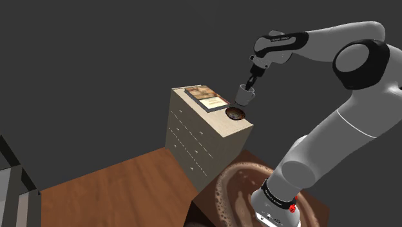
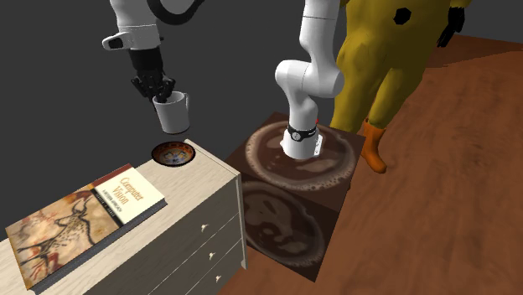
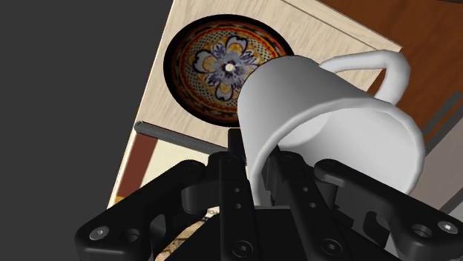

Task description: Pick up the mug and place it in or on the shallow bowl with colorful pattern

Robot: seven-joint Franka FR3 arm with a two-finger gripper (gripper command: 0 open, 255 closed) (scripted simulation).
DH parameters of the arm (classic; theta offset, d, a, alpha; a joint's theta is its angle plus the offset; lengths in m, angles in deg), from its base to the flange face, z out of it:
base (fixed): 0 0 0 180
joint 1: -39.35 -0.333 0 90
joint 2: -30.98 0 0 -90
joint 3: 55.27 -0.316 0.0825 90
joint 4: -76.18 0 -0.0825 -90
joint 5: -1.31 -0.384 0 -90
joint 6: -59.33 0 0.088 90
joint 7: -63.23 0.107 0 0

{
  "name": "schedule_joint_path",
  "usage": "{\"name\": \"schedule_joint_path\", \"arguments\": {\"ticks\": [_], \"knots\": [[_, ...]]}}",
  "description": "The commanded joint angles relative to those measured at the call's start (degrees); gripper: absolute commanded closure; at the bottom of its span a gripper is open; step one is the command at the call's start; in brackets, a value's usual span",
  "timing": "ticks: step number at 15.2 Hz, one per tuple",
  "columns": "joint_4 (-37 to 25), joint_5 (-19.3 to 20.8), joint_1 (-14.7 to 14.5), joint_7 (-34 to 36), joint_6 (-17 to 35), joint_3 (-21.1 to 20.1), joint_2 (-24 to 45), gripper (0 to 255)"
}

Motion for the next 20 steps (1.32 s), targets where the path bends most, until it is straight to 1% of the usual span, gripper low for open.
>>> {"name": "schedule_joint_path", "arguments": {"ticks": [1,10,18,20], "knots": [[-3.94,-2.30,0.19,-3.40,-0.88,2.01,3.97,255],[1.10,-4.03,0.31,-5.28,5.79,2.51,6.21,255],[4.72,-6.66,0.32,-7.71,11.59,2.94,9.26,255],[4.95,-6.88,0.33,-7.90,11.98,2.96,9.50,255]]}}
